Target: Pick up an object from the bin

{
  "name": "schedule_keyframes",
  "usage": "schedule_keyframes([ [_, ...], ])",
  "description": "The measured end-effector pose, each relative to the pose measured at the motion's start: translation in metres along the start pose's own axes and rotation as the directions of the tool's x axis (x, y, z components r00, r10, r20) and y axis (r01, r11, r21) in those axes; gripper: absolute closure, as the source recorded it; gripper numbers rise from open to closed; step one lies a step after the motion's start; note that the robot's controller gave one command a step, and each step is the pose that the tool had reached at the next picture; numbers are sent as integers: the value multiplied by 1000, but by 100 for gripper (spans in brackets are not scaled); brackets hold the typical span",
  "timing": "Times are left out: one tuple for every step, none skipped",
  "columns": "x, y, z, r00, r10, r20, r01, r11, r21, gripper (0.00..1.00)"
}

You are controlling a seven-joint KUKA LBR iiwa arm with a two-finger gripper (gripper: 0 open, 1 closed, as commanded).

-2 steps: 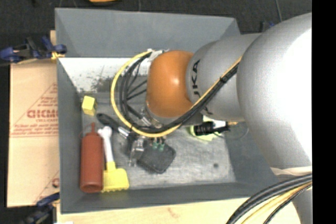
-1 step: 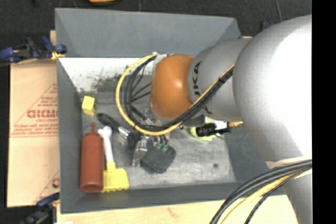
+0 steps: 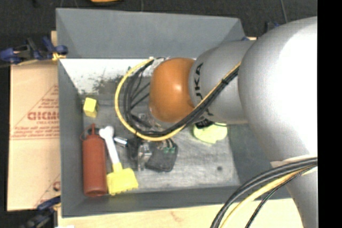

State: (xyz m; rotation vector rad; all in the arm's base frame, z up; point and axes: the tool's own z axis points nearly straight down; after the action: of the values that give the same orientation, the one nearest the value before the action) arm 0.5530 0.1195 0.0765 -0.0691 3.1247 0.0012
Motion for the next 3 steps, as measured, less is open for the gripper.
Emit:
schedule_keyframes([
  [0,0,0,1000,0,0,0,1000,0,100],
  [1,0,-4,1000,1,-5,-1,1000,0,100],
  [3,-1,-19,1000,2,-17,-2,1000,2,100],
])
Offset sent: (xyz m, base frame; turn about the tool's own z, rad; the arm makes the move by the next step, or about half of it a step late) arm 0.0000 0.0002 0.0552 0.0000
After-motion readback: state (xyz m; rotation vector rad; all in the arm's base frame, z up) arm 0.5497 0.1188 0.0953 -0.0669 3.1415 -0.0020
